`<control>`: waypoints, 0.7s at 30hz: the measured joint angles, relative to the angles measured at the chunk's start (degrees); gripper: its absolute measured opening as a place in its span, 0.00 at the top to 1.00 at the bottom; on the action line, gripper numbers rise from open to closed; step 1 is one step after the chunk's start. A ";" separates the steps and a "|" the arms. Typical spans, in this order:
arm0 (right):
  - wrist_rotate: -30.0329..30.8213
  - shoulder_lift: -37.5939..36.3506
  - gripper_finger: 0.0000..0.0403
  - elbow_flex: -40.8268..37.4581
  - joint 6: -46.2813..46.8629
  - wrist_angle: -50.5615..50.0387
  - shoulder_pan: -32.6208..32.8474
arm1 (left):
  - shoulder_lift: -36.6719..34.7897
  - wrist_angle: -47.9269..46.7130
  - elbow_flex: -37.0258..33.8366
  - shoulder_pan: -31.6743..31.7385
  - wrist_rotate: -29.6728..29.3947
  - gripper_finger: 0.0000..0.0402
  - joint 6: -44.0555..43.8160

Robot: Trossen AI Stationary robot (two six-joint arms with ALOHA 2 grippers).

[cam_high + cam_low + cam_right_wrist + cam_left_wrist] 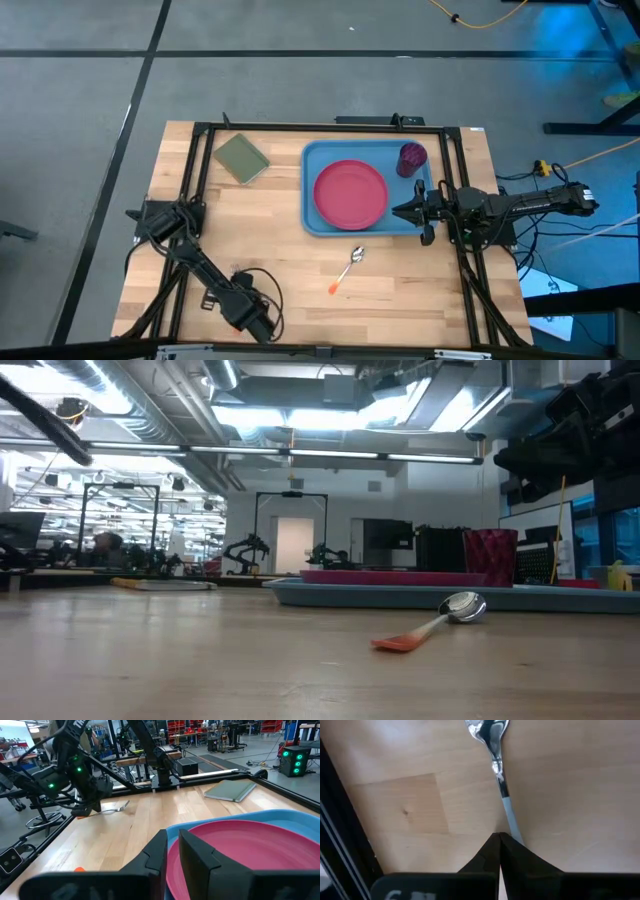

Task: Pick and place plate/cup/fork/spoon on tray
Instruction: Move the orange fork beside the orange spoon

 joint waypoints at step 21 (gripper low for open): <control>0.02 0.00 0.87 0.00 0.00 0.00 0.02 | -0.15 1.41 -0.85 17.40 -9.75 1.00 22.54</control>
